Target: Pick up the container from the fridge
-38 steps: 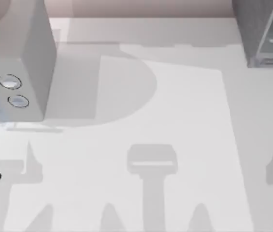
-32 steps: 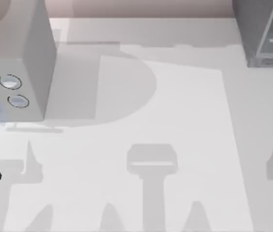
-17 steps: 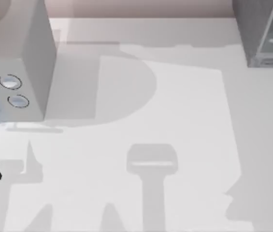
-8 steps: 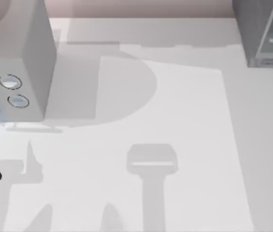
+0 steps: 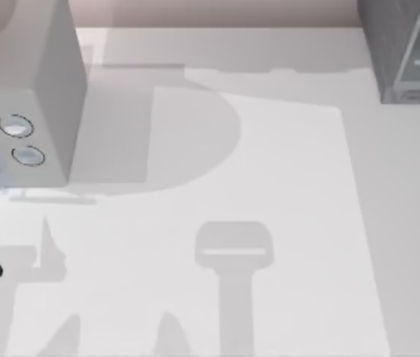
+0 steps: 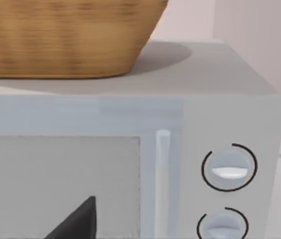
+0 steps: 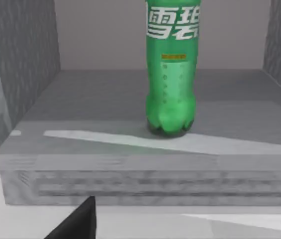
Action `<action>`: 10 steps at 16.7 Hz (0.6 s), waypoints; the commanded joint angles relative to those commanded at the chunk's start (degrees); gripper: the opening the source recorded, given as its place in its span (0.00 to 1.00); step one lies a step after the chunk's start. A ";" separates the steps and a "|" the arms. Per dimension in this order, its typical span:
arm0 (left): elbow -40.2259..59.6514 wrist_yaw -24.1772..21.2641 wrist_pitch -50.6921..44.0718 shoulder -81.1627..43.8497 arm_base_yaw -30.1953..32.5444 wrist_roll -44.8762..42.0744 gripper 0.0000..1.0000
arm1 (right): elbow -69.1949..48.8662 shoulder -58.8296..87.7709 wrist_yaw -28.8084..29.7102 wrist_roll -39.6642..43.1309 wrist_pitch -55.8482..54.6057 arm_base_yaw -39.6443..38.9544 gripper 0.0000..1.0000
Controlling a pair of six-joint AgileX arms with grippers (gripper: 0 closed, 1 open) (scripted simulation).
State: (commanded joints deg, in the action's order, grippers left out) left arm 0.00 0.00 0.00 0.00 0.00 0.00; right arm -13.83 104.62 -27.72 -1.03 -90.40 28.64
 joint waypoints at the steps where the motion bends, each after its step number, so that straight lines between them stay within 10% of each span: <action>1: 0.00 0.00 0.00 0.00 0.00 0.00 1.00 | -2.12 1.17 0.86 -0.01 1.32 -0.72 1.00; 10: 0.00 0.00 0.00 0.00 0.00 0.00 1.00 | -23.86 10.43 8.09 0.44 12.47 -7.44 1.00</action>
State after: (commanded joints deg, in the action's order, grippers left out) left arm 0.00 0.00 0.00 0.00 0.00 0.00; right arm -37.69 115.05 -19.64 -0.59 -77.92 21.19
